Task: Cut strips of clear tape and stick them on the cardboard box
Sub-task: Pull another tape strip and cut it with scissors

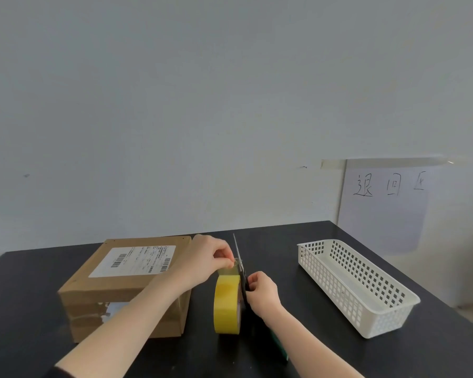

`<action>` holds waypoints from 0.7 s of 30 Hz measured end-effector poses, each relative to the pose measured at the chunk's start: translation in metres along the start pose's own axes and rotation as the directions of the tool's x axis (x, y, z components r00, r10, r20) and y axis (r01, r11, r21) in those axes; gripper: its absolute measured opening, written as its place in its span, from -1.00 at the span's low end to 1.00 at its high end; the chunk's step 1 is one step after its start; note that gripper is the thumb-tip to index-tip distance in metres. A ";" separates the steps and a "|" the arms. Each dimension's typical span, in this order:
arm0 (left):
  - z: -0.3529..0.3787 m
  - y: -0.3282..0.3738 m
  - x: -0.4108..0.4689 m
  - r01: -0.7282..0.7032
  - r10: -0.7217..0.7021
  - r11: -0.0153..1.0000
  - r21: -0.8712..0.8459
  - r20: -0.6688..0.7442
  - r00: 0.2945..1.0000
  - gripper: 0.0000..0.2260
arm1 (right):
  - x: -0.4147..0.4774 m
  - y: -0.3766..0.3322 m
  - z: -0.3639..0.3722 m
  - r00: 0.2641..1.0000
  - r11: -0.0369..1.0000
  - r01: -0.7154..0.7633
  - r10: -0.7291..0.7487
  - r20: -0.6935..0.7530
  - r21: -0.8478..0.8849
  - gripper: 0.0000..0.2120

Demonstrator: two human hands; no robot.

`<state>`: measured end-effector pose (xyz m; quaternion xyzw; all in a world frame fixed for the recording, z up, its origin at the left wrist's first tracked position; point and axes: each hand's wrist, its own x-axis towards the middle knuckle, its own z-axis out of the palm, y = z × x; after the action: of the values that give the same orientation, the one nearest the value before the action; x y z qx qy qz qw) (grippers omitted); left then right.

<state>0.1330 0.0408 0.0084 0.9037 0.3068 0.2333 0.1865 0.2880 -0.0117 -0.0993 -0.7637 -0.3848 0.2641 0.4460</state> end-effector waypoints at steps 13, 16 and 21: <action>-0.041 0.015 0.002 -0.049 0.048 0.998 -0.027 -0.036 0.998 -0.97 | 0.003 -0.003 0.004 1.000 0.989 -0.024 0.026 0.011 -0.146 -0.85; -0.040 0.014 0.004 -0.042 0.041 0.999 -0.025 -0.039 0.998 -0.98 | 0.002 -0.004 0.000 0.999 0.984 0.005 0.001 0.033 -0.179 -0.87; -0.041 0.013 0.006 -0.027 0.026 0.999 -0.023 -0.048 0.999 -0.98 | 0.002 -0.004 -0.023 0.993 0.981 0.024 -0.002 0.118 -0.190 -0.68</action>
<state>0.1210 0.0429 0.0501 0.8996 0.2963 0.2608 0.1868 0.3049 -0.0195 -0.0858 -0.7837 -0.4389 0.2673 0.3490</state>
